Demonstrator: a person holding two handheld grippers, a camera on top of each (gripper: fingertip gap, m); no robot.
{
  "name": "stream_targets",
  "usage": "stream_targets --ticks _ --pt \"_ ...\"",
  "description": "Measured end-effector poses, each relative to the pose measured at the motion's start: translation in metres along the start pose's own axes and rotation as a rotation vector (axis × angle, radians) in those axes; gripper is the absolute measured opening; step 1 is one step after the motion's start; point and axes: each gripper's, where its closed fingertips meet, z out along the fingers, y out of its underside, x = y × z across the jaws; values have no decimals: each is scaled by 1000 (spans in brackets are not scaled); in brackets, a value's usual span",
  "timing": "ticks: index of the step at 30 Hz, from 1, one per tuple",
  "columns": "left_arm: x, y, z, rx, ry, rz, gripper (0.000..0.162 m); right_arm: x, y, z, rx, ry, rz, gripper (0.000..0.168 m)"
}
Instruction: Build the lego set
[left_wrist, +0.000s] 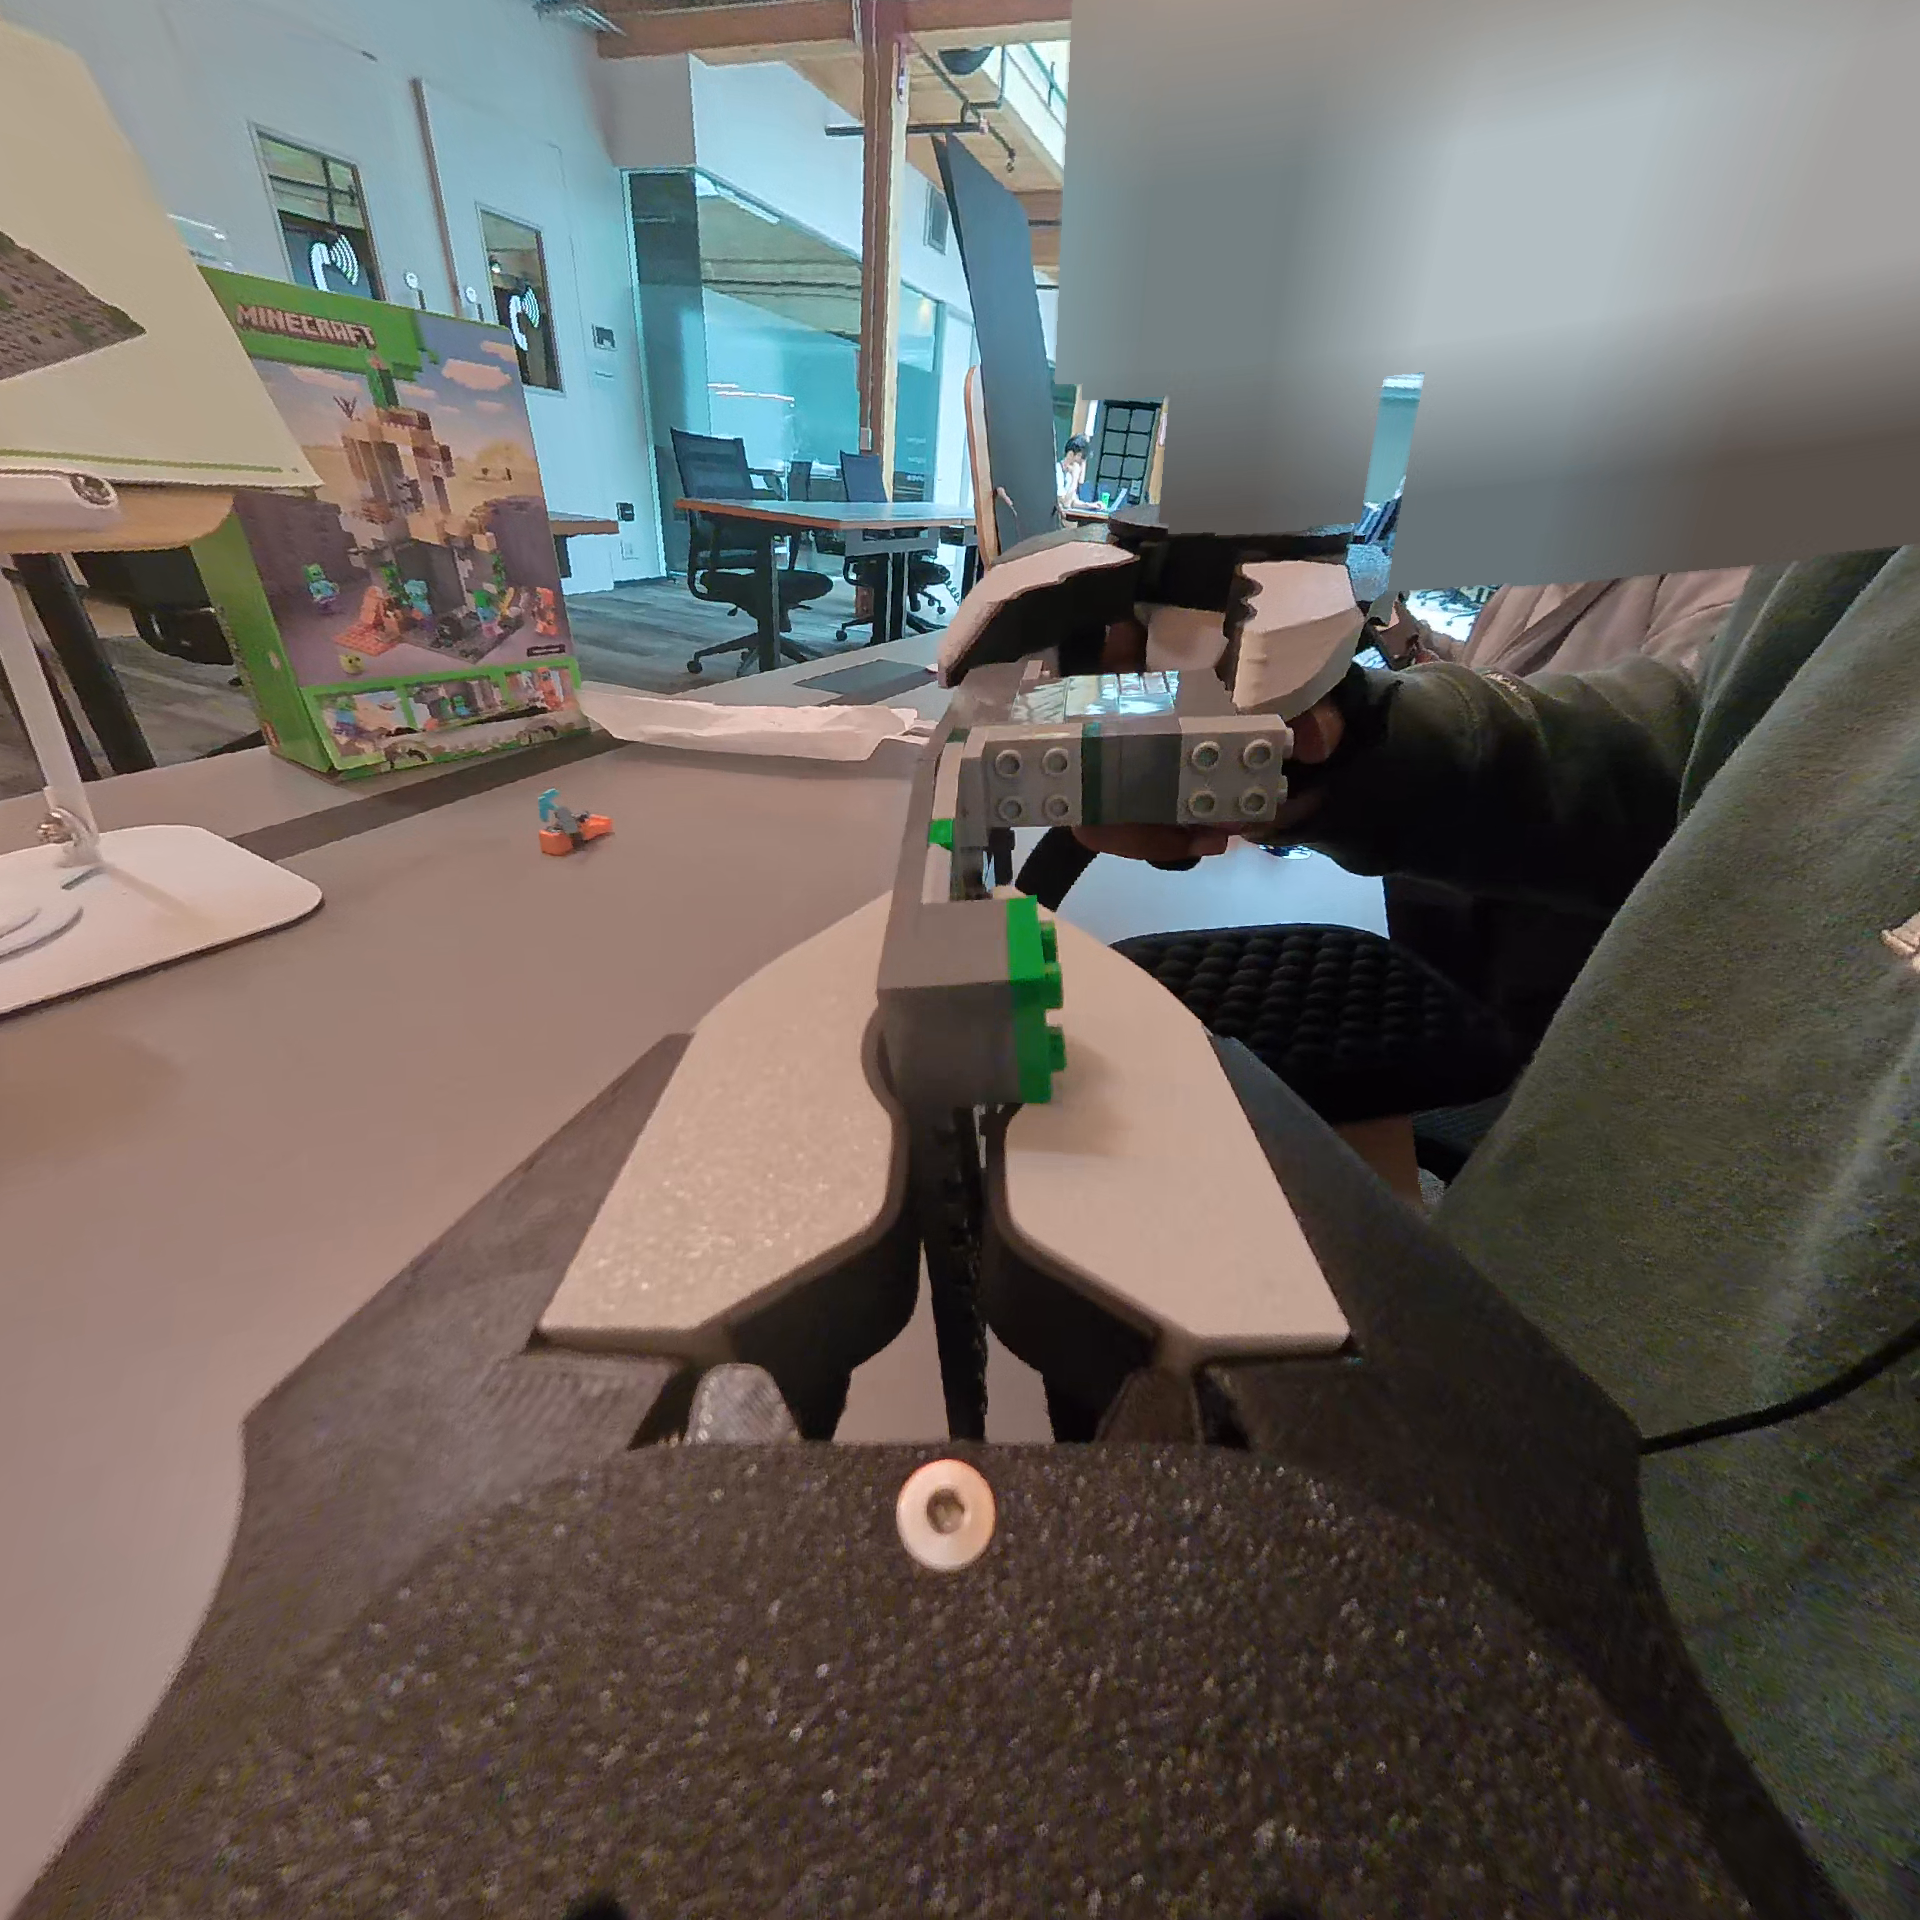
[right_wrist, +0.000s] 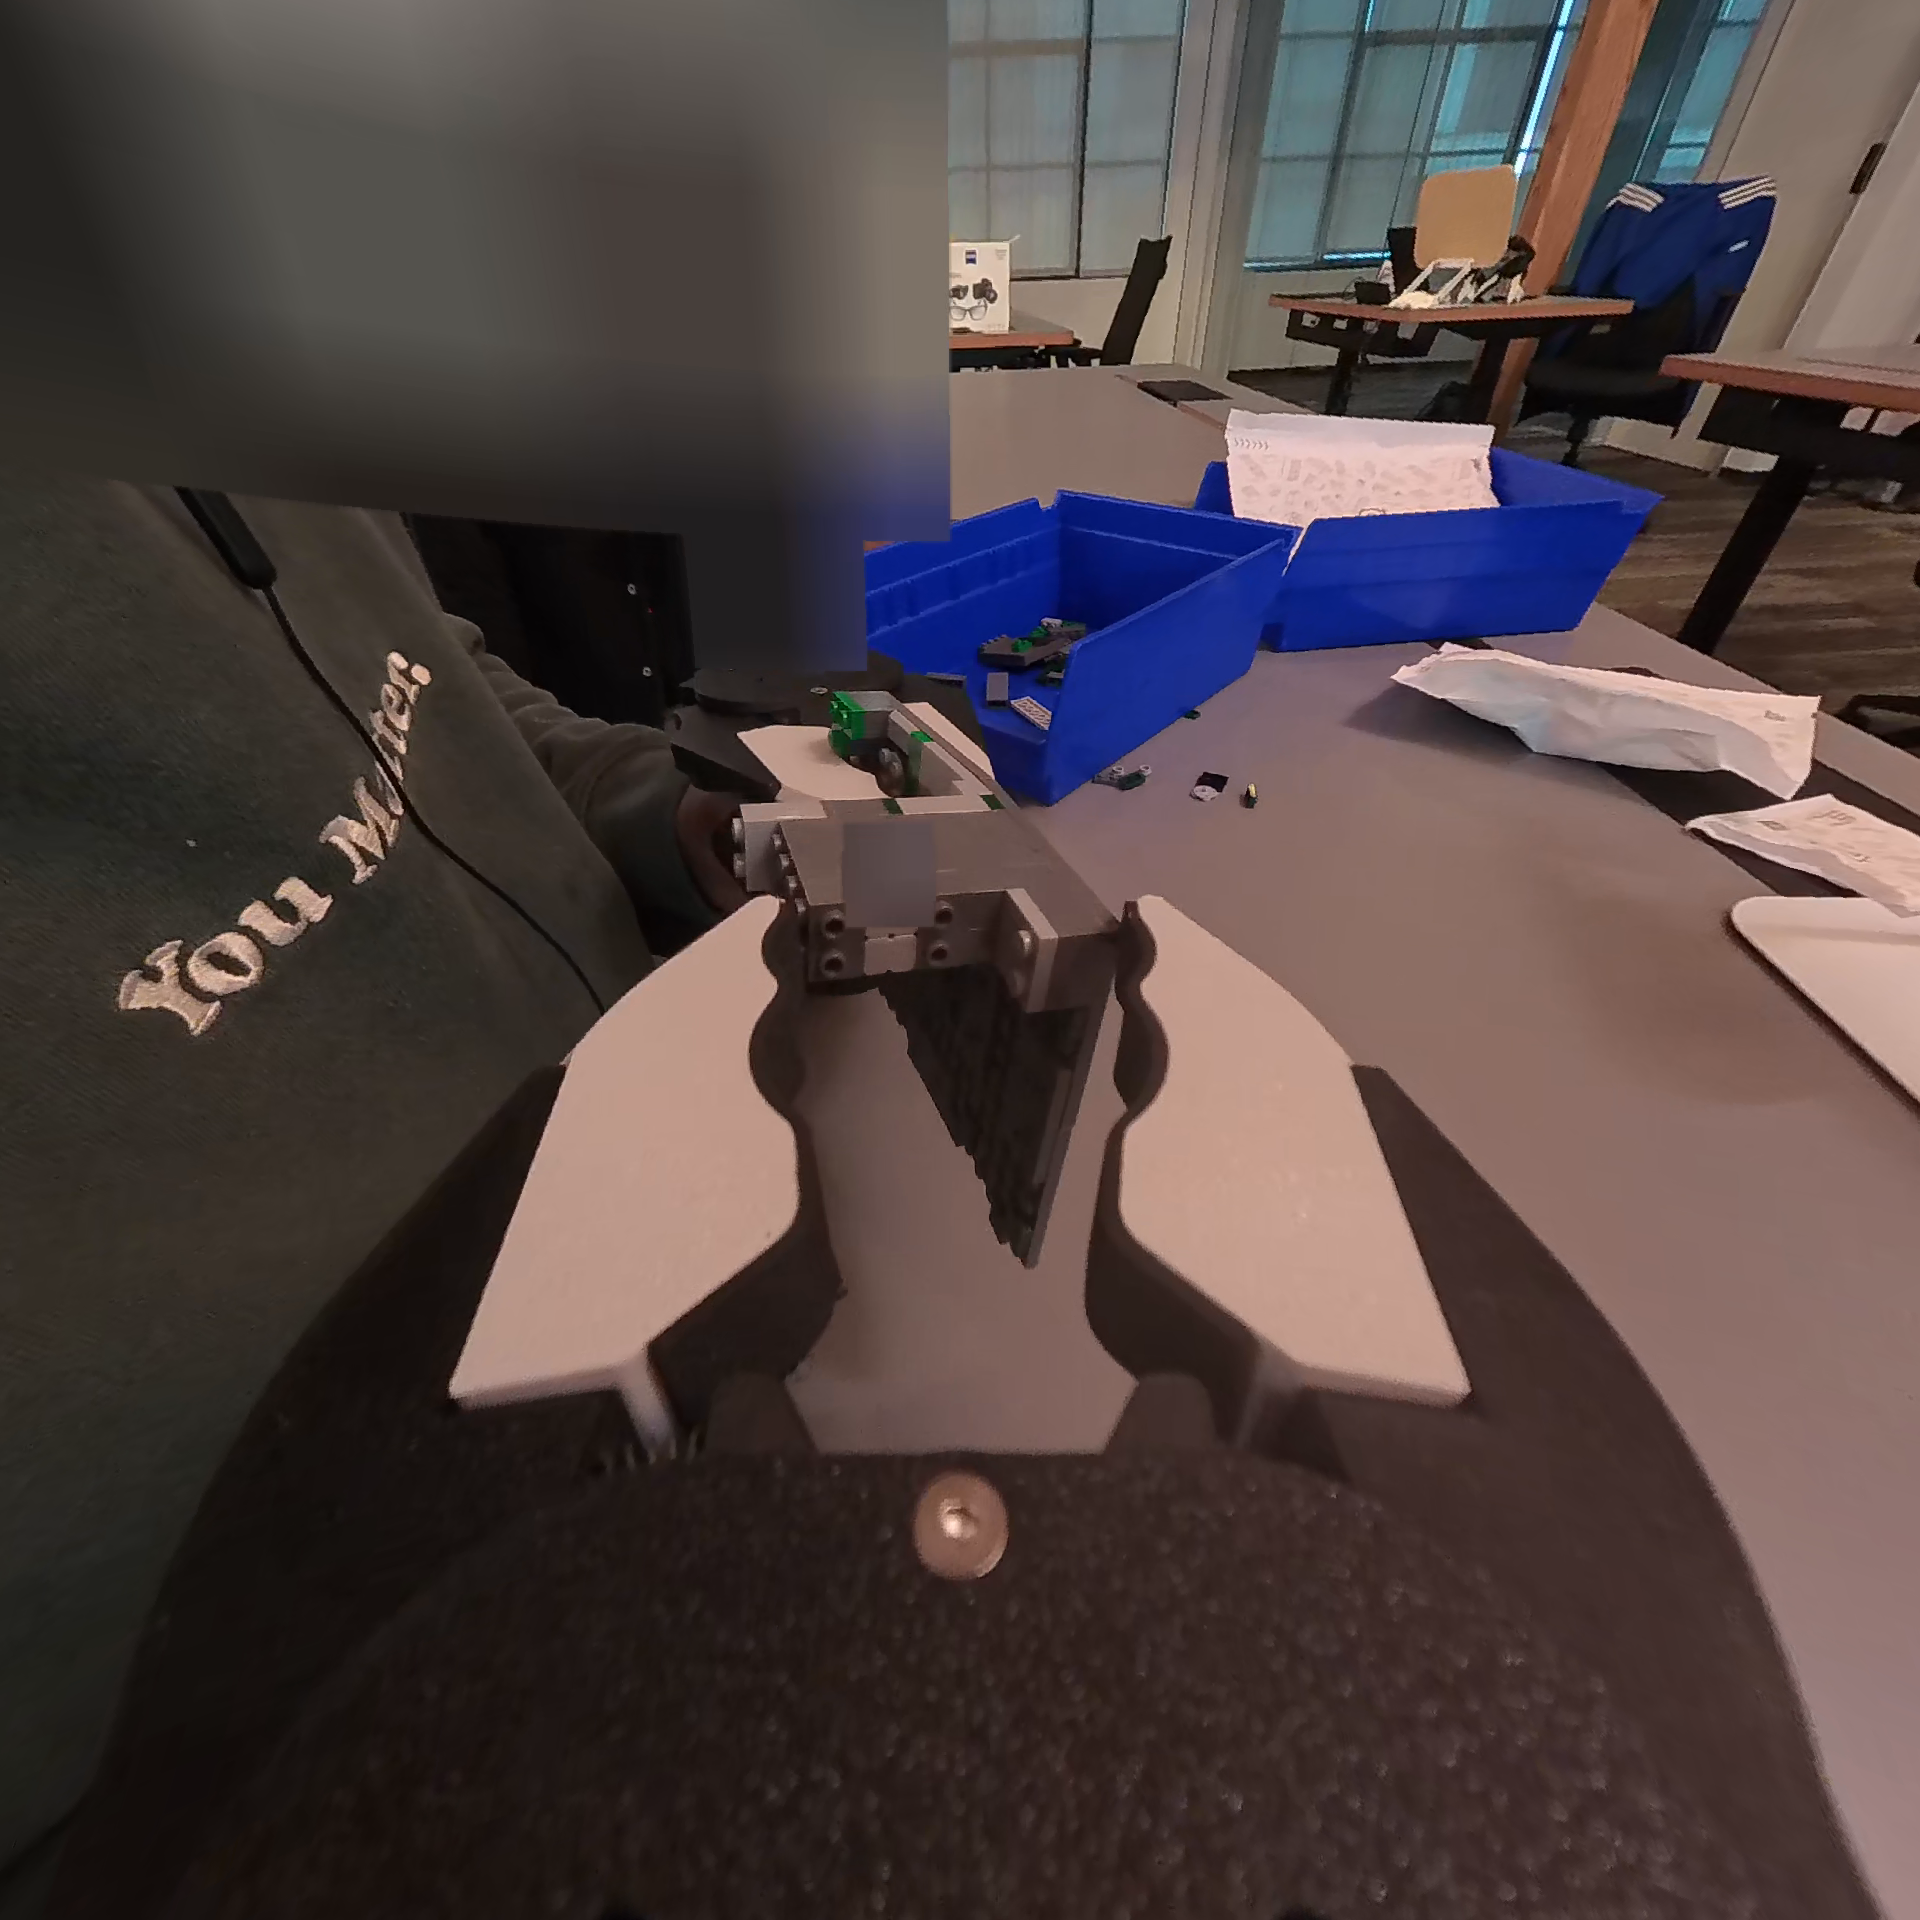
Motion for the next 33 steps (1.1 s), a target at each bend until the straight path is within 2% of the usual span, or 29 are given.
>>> stream_targets --ticks 11,21,26,29,33 --pt "0 -2 2 31 64 -116 8 1 -3 -3 -15 -50 39 58" --pt "-9 11 2 -23 32 -176 8 8 11 2 -76 -23 61 58" --pt "-23 21 10 -64 86 -532 7 19 5 -8 -124 -33 83 65" --pt "-36 34 11 -98 134 -878 7 30 2 -15 -201 21 -93 63" --pt "-43 50 13 -96 208 -1281 7 39 19 -7 -336 59 -326 58"
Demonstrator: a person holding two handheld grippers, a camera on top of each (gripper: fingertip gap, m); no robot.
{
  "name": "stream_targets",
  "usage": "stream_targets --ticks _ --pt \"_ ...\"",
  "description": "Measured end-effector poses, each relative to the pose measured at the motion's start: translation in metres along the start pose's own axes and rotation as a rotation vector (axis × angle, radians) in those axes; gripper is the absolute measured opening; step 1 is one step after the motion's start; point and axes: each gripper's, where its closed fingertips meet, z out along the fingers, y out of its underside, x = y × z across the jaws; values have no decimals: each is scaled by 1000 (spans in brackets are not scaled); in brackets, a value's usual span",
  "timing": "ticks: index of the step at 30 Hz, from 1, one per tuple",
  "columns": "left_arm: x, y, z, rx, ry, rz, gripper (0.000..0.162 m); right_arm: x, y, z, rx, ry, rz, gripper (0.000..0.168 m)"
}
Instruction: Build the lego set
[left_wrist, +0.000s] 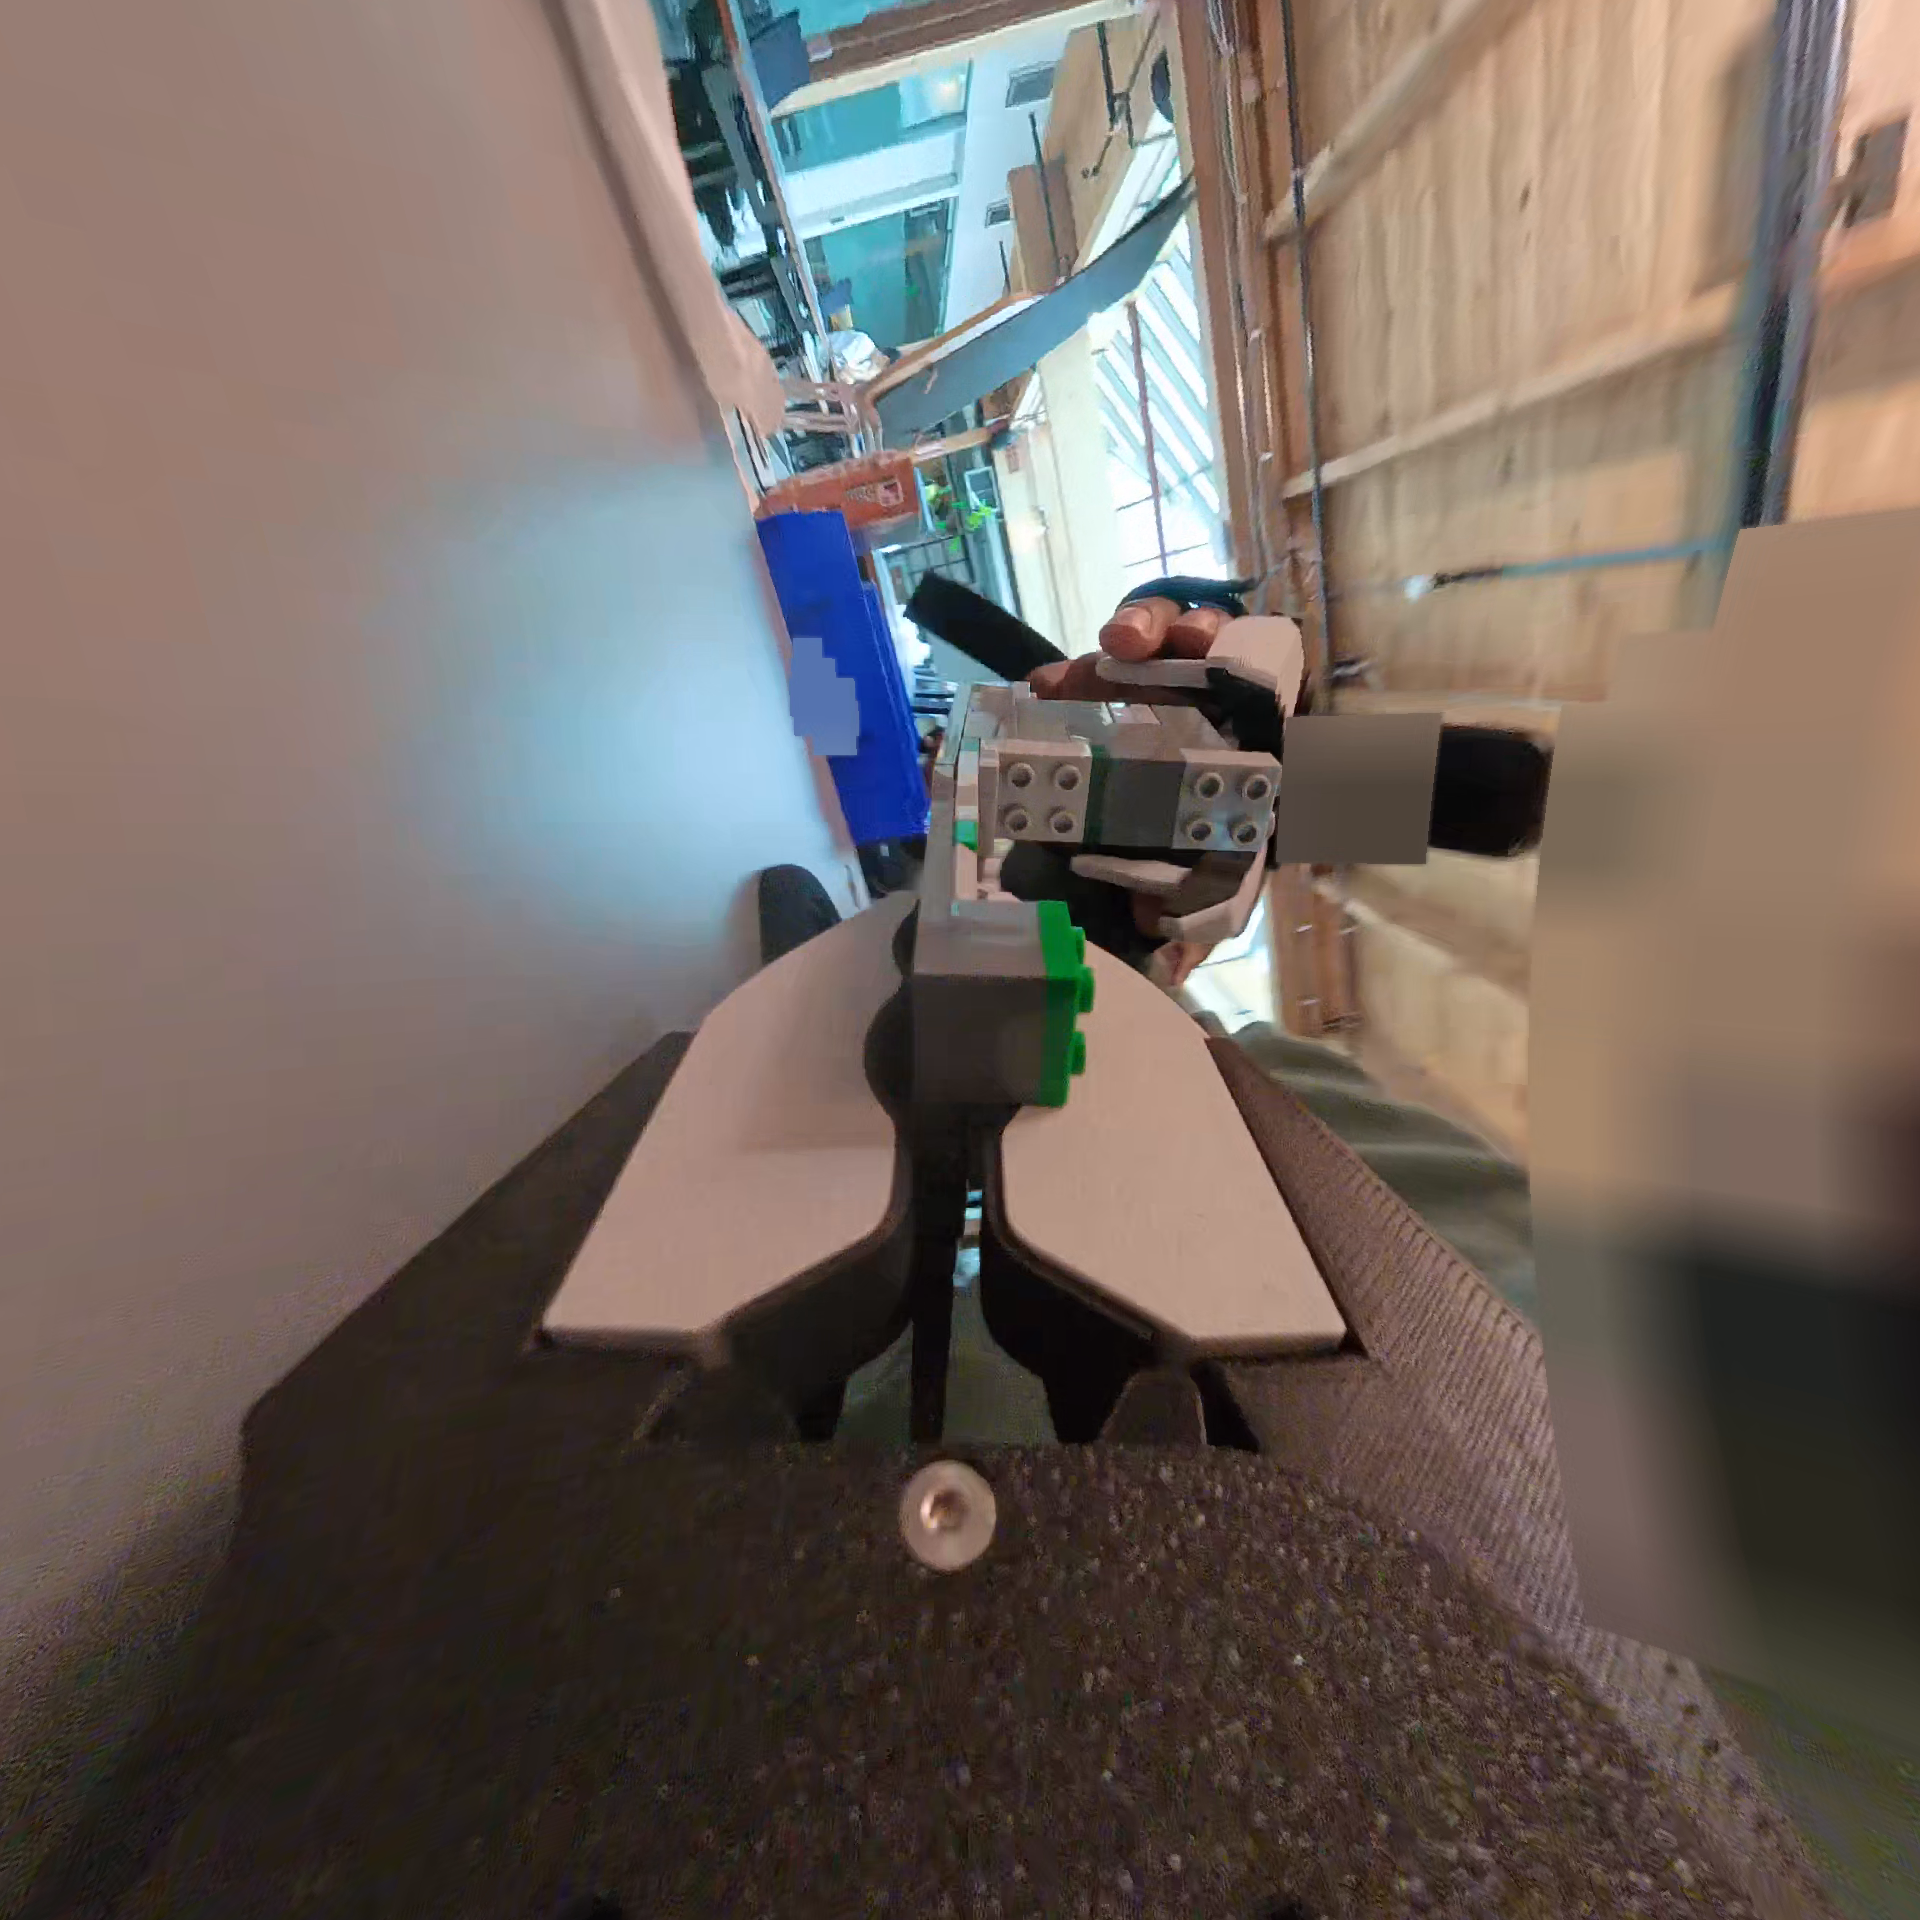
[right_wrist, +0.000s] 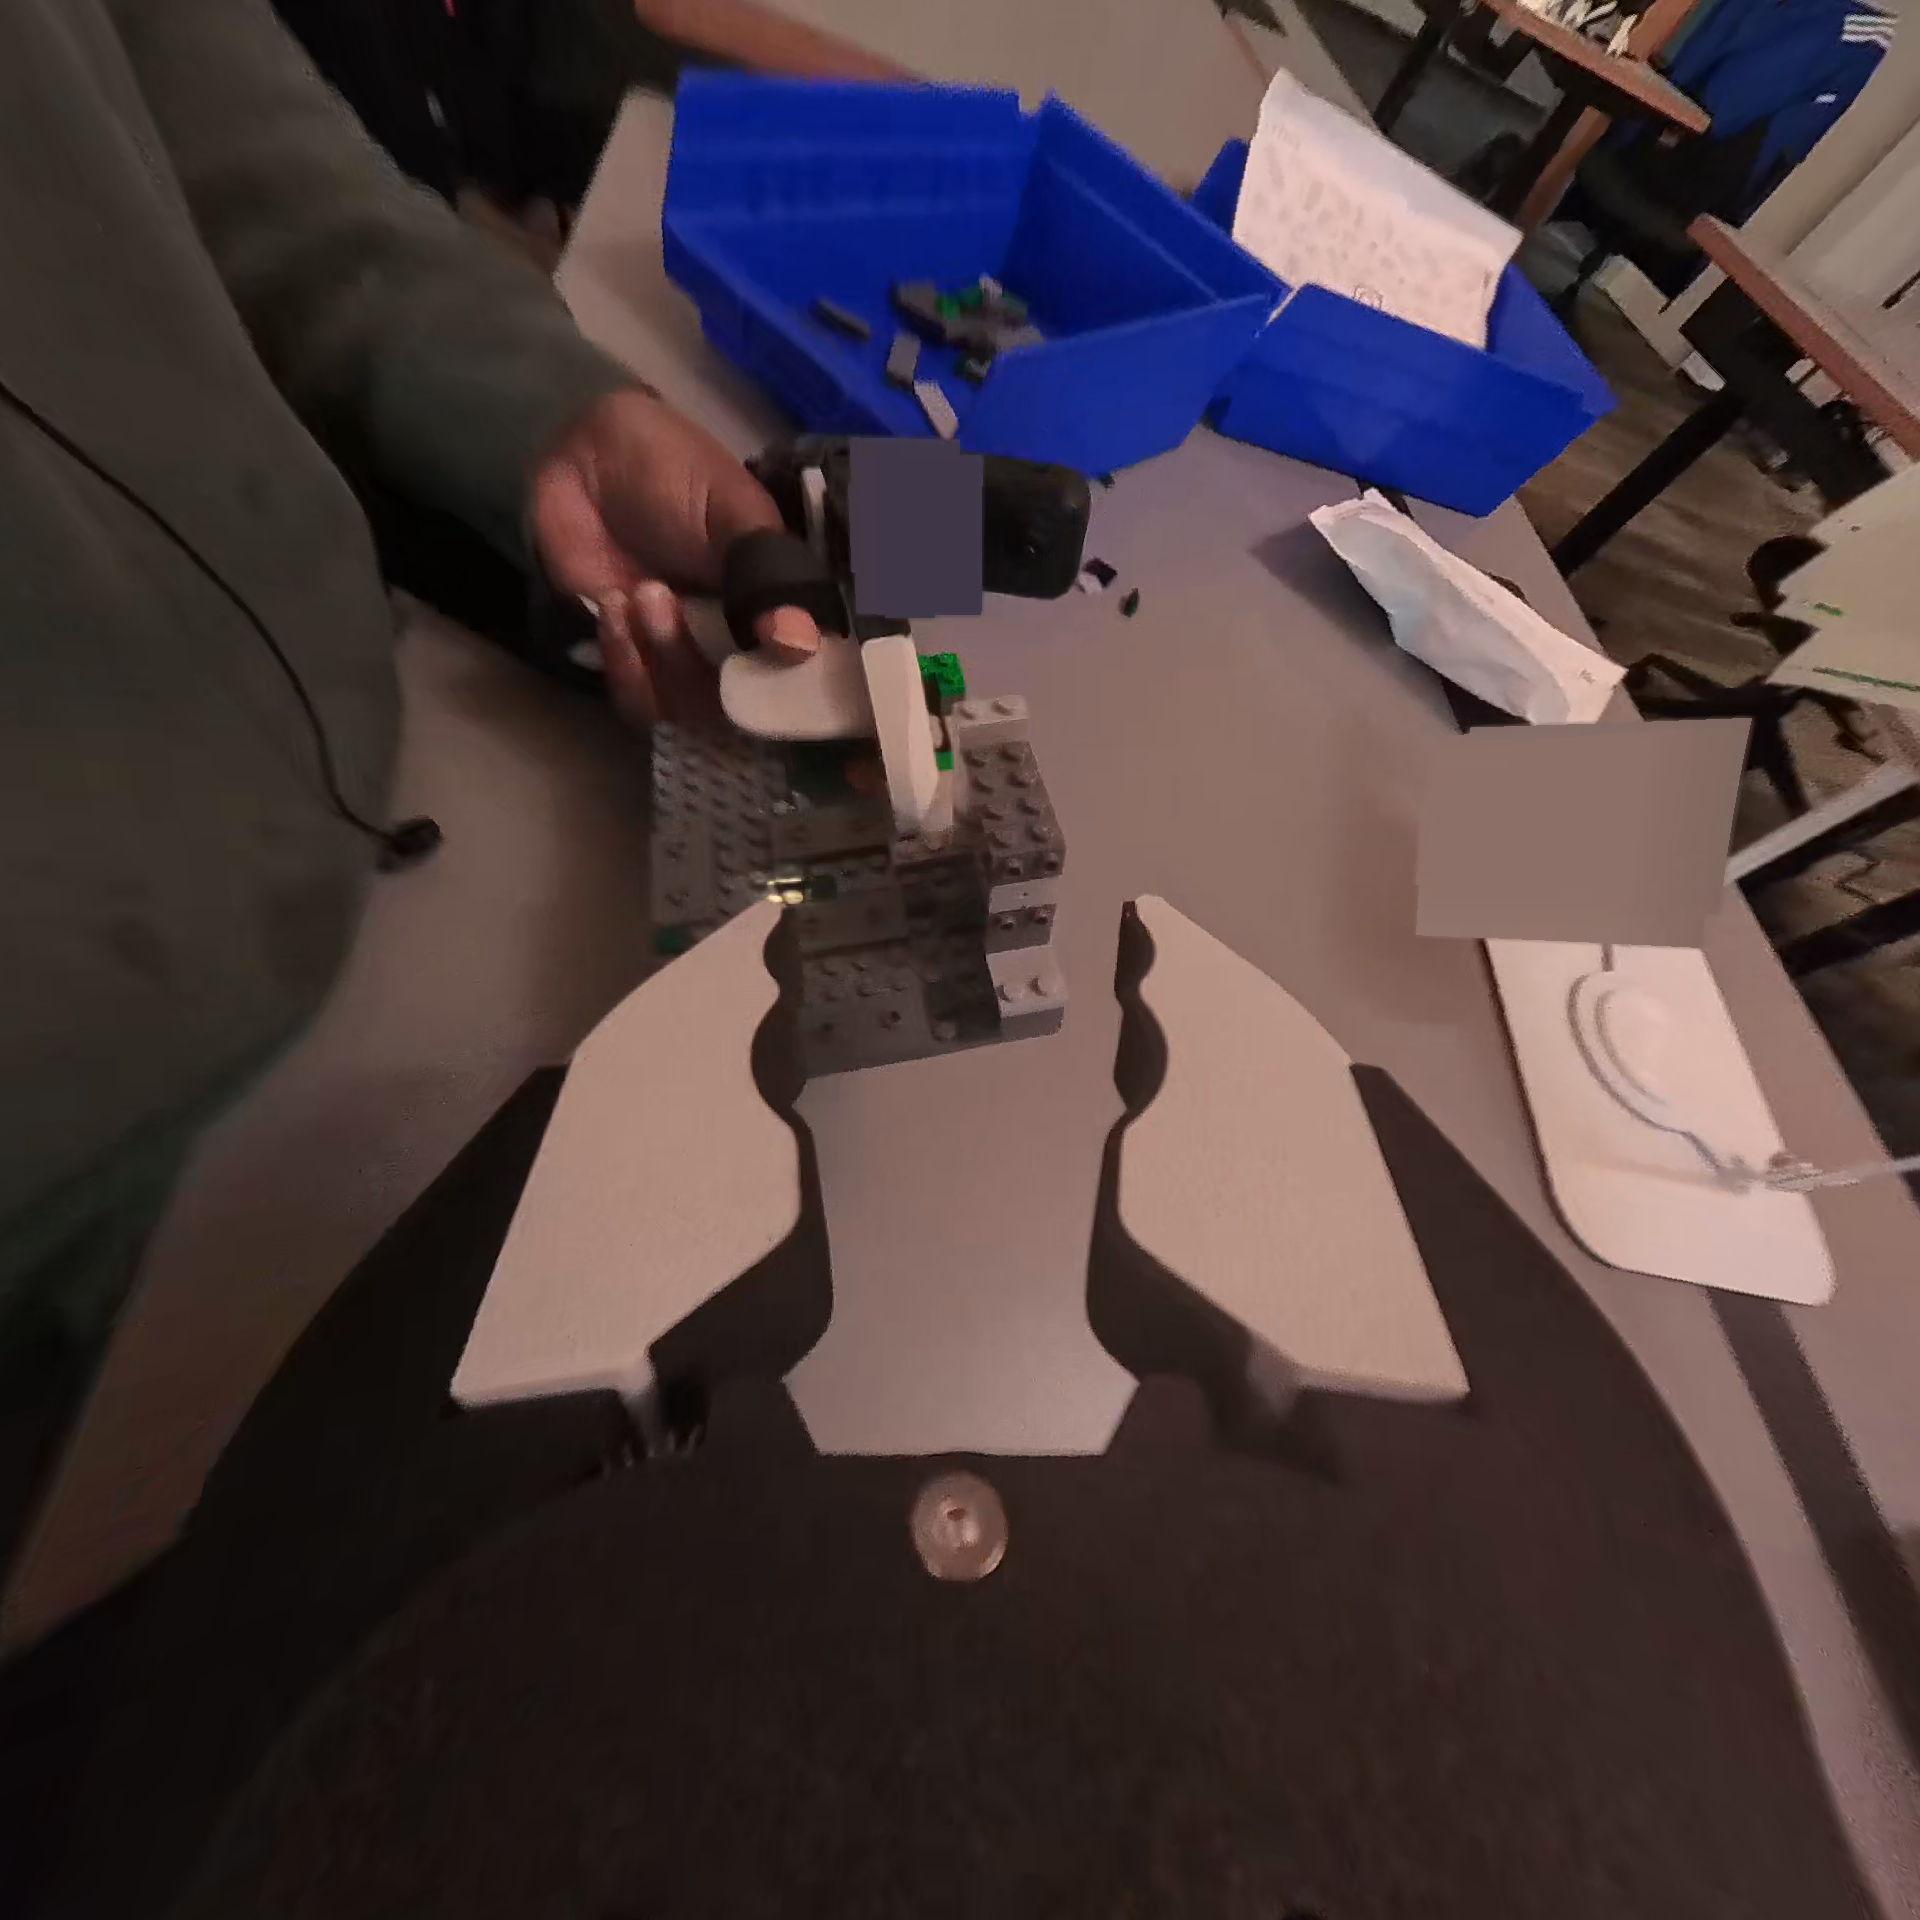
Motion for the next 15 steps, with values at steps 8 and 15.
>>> stream_targets --ticks 8,15 --pt "-5 4 13 -66 12 -108 7 17 23 39 -29 -98 -3 35" --pt "-8 -21 8 -35 -39 6 16 32 29 47 54 -175 161 17"
